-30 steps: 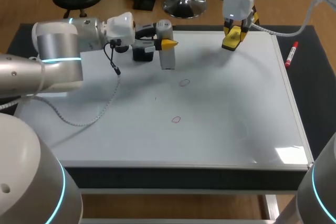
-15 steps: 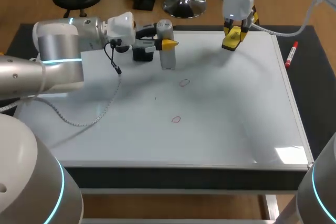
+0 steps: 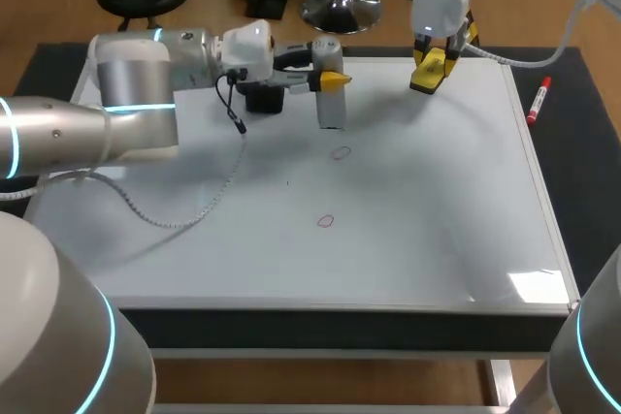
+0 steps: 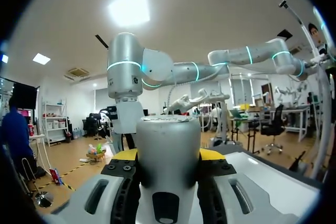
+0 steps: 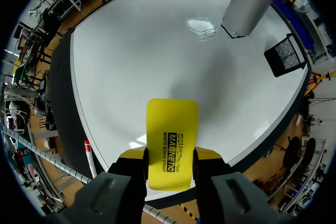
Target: Pick up the inspection probe, press it on each red-marked spot on the whiteboard one by one, put down the probe, pick up the eraser, and wipe off all the red marks.
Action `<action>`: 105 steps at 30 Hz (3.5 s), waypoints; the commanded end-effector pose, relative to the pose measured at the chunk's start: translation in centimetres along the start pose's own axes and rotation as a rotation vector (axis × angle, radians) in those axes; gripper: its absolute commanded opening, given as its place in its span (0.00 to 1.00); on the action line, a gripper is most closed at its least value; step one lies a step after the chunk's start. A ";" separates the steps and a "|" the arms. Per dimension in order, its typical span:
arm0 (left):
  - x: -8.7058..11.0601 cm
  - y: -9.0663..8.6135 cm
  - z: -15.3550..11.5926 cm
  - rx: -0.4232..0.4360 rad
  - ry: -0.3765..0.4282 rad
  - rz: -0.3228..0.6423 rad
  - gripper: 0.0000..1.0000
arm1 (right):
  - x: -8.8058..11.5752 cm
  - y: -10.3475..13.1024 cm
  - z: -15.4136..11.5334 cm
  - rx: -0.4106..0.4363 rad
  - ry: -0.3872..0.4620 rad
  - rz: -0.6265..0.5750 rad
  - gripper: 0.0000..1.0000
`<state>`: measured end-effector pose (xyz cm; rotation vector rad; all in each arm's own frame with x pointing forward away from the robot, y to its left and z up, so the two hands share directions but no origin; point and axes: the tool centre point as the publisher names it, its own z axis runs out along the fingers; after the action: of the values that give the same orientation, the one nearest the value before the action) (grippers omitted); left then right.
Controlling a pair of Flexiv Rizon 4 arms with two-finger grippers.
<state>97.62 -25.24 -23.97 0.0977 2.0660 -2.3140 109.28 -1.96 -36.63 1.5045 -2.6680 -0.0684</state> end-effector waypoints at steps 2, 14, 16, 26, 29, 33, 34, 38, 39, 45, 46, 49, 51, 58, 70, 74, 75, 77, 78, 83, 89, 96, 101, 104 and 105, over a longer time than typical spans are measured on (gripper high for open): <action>0.9 0.7 1.2 0.009 -0.005 -0.018 0.00 | 0.0 -0.1 -0.1 0.001 0.003 -0.002 0.00; 3.5 1.4 1.2 0.002 -0.027 -0.039 0.00 | 0.0 -0.1 -0.1 0.001 0.003 -0.002 0.00; 3.2 1.5 1.2 -0.004 -0.027 -0.040 0.00 | 0.0 -0.1 -0.1 0.001 0.003 -0.002 0.00; 2.9 2.6 1.3 -0.022 -0.015 -0.042 0.00 | 0.0 -0.1 -0.1 0.001 0.003 -0.002 0.00; 2.8 3.0 1.3 -0.023 -0.008 -0.042 0.00 | 0.0 -0.1 -0.1 0.001 0.003 -0.002 0.00; 2.7 3.8 1.3 -0.023 -0.002 -0.043 0.00 | 0.0 -0.1 -0.1 0.001 0.003 -0.002 0.00; 2.6 3.9 1.4 -0.021 0.002 -0.041 0.00 | 0.0 -0.1 -0.1 0.001 0.003 -0.002 0.00; 2.5 4.2 1.4 -0.015 0.002 -0.030 0.00 | 0.0 -0.1 -0.1 0.001 0.003 -0.002 0.00; 2.5 4.2 1.4 -0.015 0.002 -0.026 0.00 | 0.0 -0.1 -0.1 0.001 0.003 -0.002 0.00; 2.3 4.3 1.3 -0.016 0.004 -0.019 0.00 | 0.0 -0.1 -0.1 0.001 0.003 -0.002 0.00; 2.3 4.3 1.3 -0.016 0.004 -0.019 0.00 | 0.0 -0.1 -0.1 0.001 0.003 -0.002 0.00; 2.4 4.2 1.4 -0.019 0.007 -0.021 0.00 | 0.0 -0.1 -0.1 0.001 0.003 -0.002 0.00; 2.4 4.0 1.4 -0.021 0.009 -0.021 0.00 | 0.0 -0.1 -0.1 0.001 0.003 -0.002 0.00; 2.4 3.7 1.4 -0.026 0.013 -0.020 0.00 | 0.0 -0.1 -0.1 0.001 0.003 -0.002 0.00; 2.3 3.0 1.6 -0.027 0.024 -0.025 0.00 | 0.0 -0.1 -0.1 0.001 0.003 -0.002 0.00; 2.1 2.0 1.5 -0.028 0.028 -0.028 0.00 | 0.0 -0.1 -0.1 0.001 0.003 -0.002 0.00; 2.0 1.8 1.4 -0.029 0.029 -0.028 0.00 | 0.0 -0.1 -0.1 0.001 0.003 -0.002 0.00; 1.8 1.3 1.3 -0.037 0.027 -0.032 0.00 | 0.0 -0.1 -0.1 0.001 0.003 -0.002 0.00; 1.7 1.0 1.2 -0.033 0.028 -0.029 0.00 | 0.0 -0.1 -0.1 0.001 0.003 -0.002 0.00; 1.3 -0.4 0.9 -0.033 0.033 -0.027 0.00 | 0.0 -0.1 -0.1 0.001 0.003 -0.002 0.00; 0.7 -2.2 0.5 -0.042 0.049 -0.022 0.00 | 0.0 -0.1 -0.1 0.001 0.003 -0.002 0.00; -0.4 -4.3 0.0 -0.057 0.066 -0.013 0.00 | 0.0 -0.1 -0.1 0.001 0.003 -0.002 0.00; -1.2 -5.9 -0.7 -0.046 0.064 -0.007 0.00 | 0.0 -0.1 -0.1 0.001 0.003 -0.002 0.00; -1.8 -6.9 -1.3 -0.048 0.070 0.002 0.00 | 0.0 -0.1 -0.1 0.001 0.003 -0.002 0.00; -2.0 -7.3 -1.4 -0.049 0.073 0.008 0.00 | 0.0 -0.1 -0.1 0.001 0.003 -0.002 0.00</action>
<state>98.73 -23.77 -17.73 0.1764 2.1286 -2.2954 109.28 -1.96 -36.64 1.5047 -2.6680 -0.0684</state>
